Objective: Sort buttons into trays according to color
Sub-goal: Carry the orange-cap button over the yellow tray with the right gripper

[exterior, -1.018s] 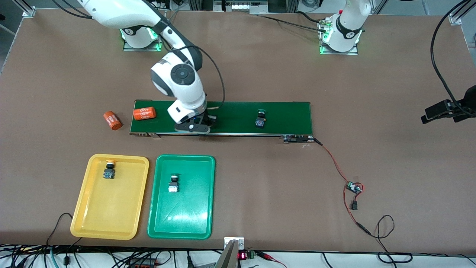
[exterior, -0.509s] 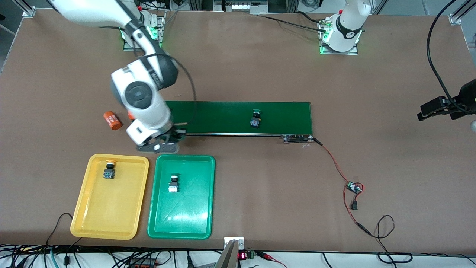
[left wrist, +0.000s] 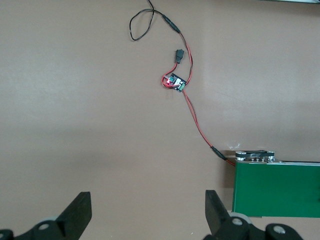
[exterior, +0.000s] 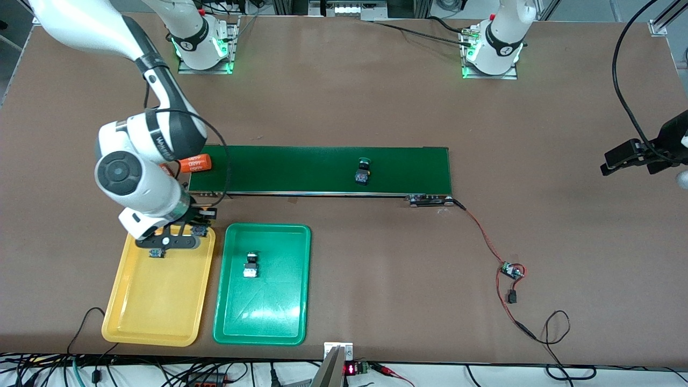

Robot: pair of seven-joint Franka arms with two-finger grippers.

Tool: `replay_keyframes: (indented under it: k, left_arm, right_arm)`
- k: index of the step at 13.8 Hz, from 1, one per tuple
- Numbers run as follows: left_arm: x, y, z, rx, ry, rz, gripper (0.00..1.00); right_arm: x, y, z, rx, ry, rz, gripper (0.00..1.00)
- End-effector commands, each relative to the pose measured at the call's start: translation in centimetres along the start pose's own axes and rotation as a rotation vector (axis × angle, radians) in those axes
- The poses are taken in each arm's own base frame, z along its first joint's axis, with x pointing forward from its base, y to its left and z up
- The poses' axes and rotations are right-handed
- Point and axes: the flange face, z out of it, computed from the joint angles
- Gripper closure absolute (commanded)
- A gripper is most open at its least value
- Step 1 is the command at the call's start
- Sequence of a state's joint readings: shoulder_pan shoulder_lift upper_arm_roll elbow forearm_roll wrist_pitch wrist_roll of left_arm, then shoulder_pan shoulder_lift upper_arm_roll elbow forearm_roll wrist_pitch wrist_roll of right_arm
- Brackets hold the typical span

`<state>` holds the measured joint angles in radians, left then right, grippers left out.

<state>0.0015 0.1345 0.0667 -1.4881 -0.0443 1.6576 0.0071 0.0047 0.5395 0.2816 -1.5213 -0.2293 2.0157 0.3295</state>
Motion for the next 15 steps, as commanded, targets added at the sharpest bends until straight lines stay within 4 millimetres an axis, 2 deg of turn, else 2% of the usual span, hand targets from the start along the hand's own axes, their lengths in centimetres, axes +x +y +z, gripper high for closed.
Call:
replay_keyframes:
  k: [1,3,6,11,13,15]
  left_arm:
    - [-1.4,-0.7,-0.5,0.009,-0.021,-0.009,0.0]
    - [-1.4,-0.5,-0.9,0.01,-0.012,-0.005,0.0]
    - [-1.4,-0.5,-1.3,0.01,-0.007,-0.005,0.0]
    - [-2.0,-0.5,-1.1,0.009,-0.056,-0.043,0.0]
    - [-2.1,-0.3,-1.3,0.01,-0.053,-0.046,0.0]
    - [-2.1,-0.6,-1.3,0.018,-0.052,-0.035,0.0]
  right_arm:
    - [0.8,2.5,-0.4,0.014,-0.012,-0.027,0.91]
    - [0.8,3.9,-0.3,0.007,-0.026,-0.039,0.9]
    - [1.3,7.3,0.4,-0.014,-0.034,-0.084,0.9]
    - [2.0,8.2,1.4,-0.013,-0.003,-0.093,0.9]
    - [2.8,8.2,2.5,-0.006,0.046,-0.097,0.9]
    - [3.6,9.1,3.5,-0.009,0.096,-0.086,0.9]
